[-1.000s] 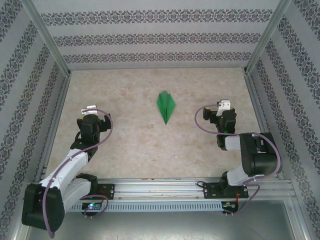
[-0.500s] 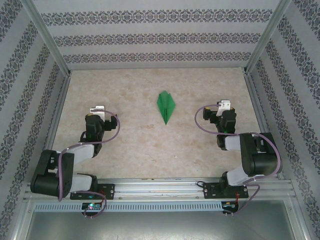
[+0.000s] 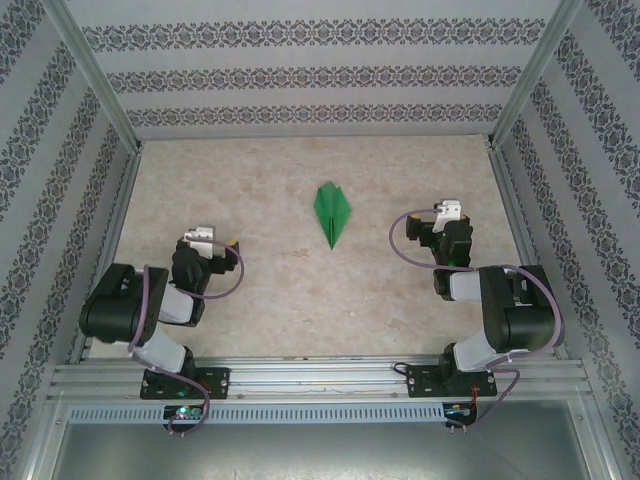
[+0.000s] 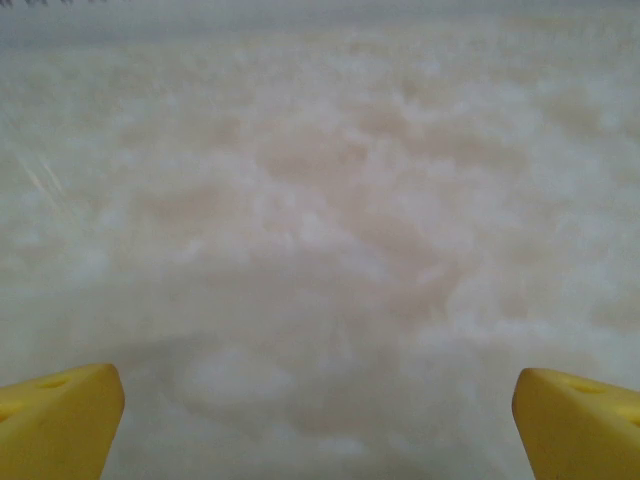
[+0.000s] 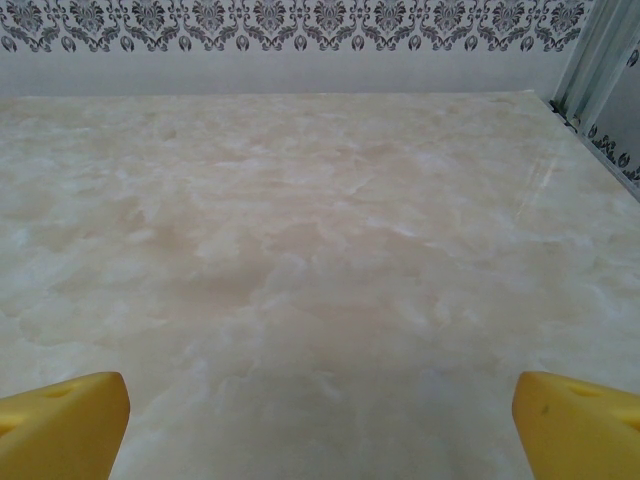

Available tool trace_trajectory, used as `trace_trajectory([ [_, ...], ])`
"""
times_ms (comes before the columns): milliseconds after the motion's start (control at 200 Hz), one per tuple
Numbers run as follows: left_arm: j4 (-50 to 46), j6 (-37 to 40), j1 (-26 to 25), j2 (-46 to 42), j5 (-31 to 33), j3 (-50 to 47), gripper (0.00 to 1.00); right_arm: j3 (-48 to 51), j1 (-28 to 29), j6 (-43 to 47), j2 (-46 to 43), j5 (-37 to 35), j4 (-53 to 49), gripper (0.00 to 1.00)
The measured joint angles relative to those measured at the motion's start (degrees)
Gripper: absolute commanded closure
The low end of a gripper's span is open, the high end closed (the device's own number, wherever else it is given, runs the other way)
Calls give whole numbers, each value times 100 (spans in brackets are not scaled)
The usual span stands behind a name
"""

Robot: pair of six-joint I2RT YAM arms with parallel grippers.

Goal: Fold a paper plane with a square sheet of paper (fold left side to right side)
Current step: Reset both arms

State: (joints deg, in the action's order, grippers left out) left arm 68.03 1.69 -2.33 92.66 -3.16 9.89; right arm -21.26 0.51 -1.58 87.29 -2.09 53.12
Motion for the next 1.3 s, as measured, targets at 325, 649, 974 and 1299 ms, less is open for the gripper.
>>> trace_trajectory([
  [325, 887, 52, 20, 114, -118, -87, 0, 0, 0, 0, 0, 0, -2, 2],
  [649, -208, 44, 155, -42, -122, 726, 0, 0, 0, 0, 0, 0, -2, 2],
  [974, -1222, -107, 358, -107, -160, 1274, 0, 0, 0, 0, 0, 0, -4, 2],
  [1299, -1357, -109, 358, -107, -164, 1274, 0, 0, 0, 0, 0, 0, -17, 2],
])
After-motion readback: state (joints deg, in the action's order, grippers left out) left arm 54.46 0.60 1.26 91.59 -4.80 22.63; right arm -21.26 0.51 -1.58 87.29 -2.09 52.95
